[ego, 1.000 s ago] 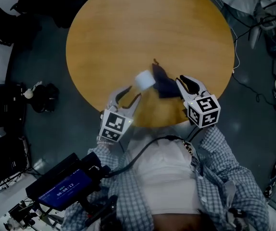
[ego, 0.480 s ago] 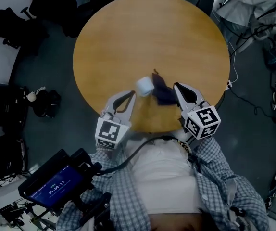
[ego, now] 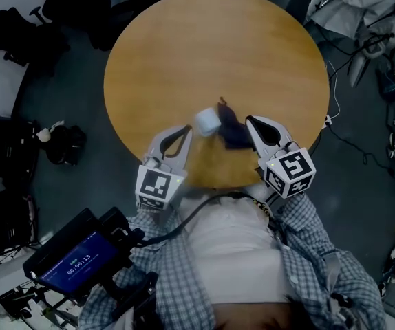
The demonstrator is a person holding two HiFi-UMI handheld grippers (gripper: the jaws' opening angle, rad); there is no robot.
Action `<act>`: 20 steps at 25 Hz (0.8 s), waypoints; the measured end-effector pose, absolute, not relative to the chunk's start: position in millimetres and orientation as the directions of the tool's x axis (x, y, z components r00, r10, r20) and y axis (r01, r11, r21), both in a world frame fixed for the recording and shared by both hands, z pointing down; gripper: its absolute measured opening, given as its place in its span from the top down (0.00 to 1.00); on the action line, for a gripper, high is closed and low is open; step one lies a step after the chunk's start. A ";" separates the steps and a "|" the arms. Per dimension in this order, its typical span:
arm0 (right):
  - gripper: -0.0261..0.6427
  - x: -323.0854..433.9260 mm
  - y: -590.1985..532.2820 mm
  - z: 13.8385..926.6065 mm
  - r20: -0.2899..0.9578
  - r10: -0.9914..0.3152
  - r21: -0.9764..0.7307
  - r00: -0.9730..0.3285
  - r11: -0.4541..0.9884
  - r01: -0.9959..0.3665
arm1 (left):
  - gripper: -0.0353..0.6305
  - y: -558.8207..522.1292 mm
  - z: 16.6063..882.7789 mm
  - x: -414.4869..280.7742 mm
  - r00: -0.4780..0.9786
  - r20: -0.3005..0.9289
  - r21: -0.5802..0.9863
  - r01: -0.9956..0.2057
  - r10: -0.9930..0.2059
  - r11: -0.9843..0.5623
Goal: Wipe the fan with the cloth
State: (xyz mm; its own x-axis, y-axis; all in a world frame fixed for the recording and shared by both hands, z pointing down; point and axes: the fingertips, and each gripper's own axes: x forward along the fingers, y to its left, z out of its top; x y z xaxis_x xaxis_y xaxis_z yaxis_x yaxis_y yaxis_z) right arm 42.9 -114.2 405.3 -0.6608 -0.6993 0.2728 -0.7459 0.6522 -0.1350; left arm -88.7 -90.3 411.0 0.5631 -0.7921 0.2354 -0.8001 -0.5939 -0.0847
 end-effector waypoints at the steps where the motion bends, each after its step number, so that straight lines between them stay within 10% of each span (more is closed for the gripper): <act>1: 0.96 41.9 -114.2 404.0 0.271 -0.697 -0.136 -0.664 0.655 -0.743 | 0.95 -90.4 411.0 -88.6 0.564 0.236 -0.085 -0.799 -0.791 -0.595; 20: 0.96 51.3 -118.5 397.3 0.265 -0.712 -0.157 -0.650 0.634 -0.758 | 0.95 -94.1 406.0 -90.4 0.562 0.232 -0.087 -0.801 -0.794 -0.592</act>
